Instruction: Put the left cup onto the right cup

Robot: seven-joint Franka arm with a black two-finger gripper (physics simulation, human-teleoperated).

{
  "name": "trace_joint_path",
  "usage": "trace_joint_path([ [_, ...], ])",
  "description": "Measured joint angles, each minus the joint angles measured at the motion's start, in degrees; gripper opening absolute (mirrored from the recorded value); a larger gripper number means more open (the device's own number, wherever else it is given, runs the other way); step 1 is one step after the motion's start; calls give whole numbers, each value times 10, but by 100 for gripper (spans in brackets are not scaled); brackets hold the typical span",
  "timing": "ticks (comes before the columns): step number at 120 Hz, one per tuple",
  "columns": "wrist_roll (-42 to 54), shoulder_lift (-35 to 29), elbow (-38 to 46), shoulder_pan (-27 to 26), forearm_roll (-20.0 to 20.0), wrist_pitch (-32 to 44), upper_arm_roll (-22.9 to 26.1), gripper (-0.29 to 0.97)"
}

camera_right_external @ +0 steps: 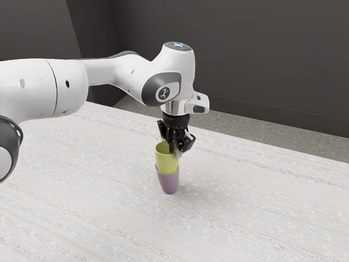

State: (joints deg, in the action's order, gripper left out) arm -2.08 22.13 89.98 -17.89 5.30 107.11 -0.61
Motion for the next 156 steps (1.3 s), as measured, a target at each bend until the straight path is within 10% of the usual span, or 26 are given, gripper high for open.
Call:
trace_joint_path([
  [47, 1, -16, -3, -2, 0, -10, 4, 61],
  [156, 7, -143, 8, 10, 0, -107, 8, 68],
])
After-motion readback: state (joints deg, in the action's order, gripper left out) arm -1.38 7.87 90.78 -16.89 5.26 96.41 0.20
